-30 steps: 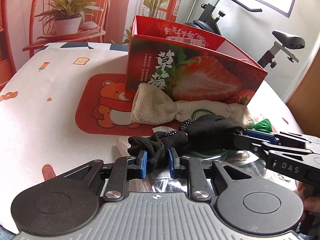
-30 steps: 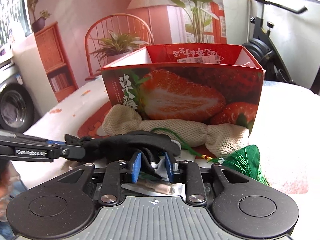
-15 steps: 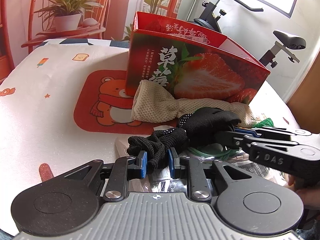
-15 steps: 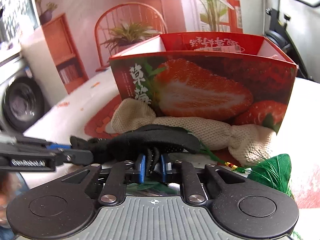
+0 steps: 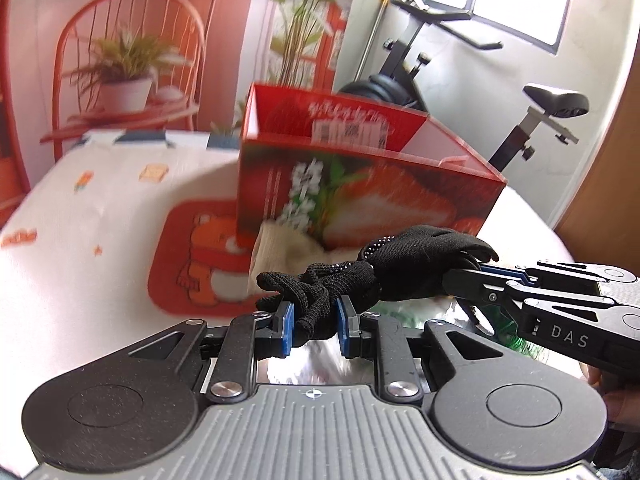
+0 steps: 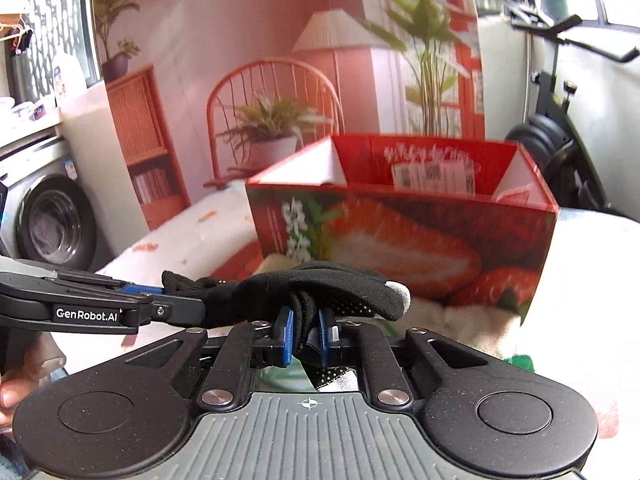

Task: Organize soft objects
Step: 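Lift the black glove with both tools and carry it over the box, then lower the black glove into the box and open both tools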

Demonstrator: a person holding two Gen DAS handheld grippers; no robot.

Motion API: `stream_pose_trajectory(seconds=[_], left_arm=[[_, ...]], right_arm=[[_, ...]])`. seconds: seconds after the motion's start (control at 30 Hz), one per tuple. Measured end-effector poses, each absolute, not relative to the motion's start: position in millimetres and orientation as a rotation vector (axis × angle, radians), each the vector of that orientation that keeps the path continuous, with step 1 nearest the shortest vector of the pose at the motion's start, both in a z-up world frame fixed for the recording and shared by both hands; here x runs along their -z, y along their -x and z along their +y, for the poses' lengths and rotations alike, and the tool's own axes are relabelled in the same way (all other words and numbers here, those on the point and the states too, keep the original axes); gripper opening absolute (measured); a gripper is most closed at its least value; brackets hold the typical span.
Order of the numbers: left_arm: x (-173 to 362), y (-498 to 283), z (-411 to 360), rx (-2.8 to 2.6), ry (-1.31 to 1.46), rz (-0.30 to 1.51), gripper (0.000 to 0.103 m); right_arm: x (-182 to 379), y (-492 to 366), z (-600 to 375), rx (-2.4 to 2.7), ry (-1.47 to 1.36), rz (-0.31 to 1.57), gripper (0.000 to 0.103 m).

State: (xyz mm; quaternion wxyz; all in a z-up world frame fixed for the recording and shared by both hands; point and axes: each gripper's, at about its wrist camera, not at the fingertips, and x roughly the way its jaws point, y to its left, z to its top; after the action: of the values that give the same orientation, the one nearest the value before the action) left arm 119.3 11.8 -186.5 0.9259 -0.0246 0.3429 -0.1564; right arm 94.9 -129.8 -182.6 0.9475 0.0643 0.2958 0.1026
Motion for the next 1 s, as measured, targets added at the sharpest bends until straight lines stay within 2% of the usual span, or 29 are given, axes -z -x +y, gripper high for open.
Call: stream_pose_trajectory(seconds=[0.5,1.0], left_arm=[[133.6,-148.8,-4.8,0.386,0.042,0.543,0.022],[115.8,-213.3,-16.2,0.417,0.103,0.548,0.022]], right_arm=[[124.0,-122.2,-152.3,-0.175,-0.062,0.465,0.012],[93.9,-190.9,-185.8,-0.153,-0.065,0.460,0.011]])
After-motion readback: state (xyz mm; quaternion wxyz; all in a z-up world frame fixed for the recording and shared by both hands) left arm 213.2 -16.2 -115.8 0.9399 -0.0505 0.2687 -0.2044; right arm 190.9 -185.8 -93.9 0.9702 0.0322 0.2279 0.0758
